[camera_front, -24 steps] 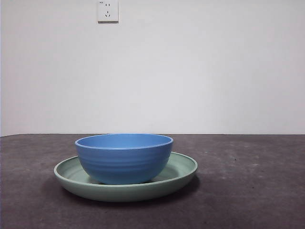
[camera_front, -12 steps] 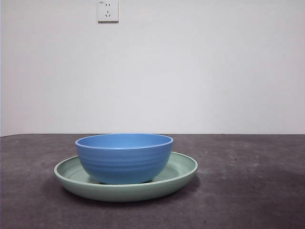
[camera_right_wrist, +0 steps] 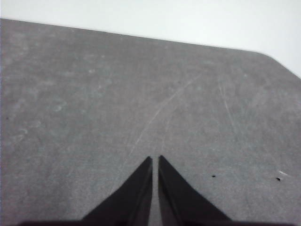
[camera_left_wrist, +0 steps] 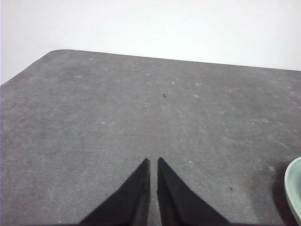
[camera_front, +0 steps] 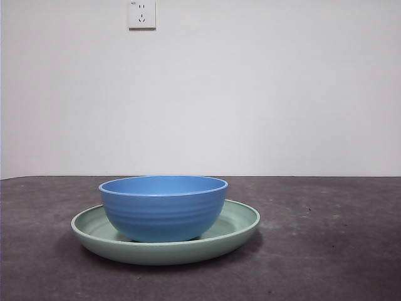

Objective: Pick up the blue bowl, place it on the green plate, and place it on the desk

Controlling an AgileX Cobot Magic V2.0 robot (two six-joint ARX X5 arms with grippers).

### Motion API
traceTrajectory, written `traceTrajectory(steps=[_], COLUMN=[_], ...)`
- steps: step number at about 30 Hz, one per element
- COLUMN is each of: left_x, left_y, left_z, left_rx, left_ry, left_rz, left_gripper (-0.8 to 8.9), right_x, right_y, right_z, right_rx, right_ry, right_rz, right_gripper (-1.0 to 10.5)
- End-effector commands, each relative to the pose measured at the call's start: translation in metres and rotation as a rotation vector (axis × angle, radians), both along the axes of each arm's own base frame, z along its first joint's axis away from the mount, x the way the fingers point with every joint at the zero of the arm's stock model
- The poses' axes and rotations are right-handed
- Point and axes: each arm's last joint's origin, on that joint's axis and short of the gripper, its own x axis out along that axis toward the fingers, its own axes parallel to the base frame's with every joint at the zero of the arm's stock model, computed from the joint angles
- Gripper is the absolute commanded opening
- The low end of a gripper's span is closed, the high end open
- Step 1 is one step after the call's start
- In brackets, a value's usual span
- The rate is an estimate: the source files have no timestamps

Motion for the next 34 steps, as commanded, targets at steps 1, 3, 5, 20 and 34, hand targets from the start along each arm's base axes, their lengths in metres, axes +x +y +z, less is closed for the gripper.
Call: traceTrajectory(steps=[1, 3, 5, 20, 34], left_x=[0.0012, 0.0012, 0.0012, 0.0012, 0.0012], left_y=[0.0001, 0.0001, 0.0000, 0.0000, 0.0000], left_z=[-0.0058, -0.0058, -0.0058, -0.0058, -0.0058], left_rx=[0.000, 0.001, 0.000, 0.001, 0.001], left_ry=[0.008, 0.008, 0.008, 0.008, 0.008], left_rz=[0.002, 0.001, 0.001, 0.001, 0.001], left_gripper=[0.27, 0.27, 0.27, 0.27, 0.27], right_x=[-0.0002, -0.0011, -0.0011, -0.0010, -0.0010], right_y=[-0.0003, -0.0002, -0.0002, -0.0002, -0.0002], right_z=[-0.0006, 0.0004, 0.0004, 0.0011, 0.0011], right_rx=[-0.014, -0.014, -0.005, 0.019, 0.019], right_ry=[-0.009, -0.023, -0.024, -0.034, -0.034], right_rz=[-0.003, -0.004, -0.004, -0.009, -0.009], right_gripper=[0.2, 0.2, 0.2, 0.2, 0.2])
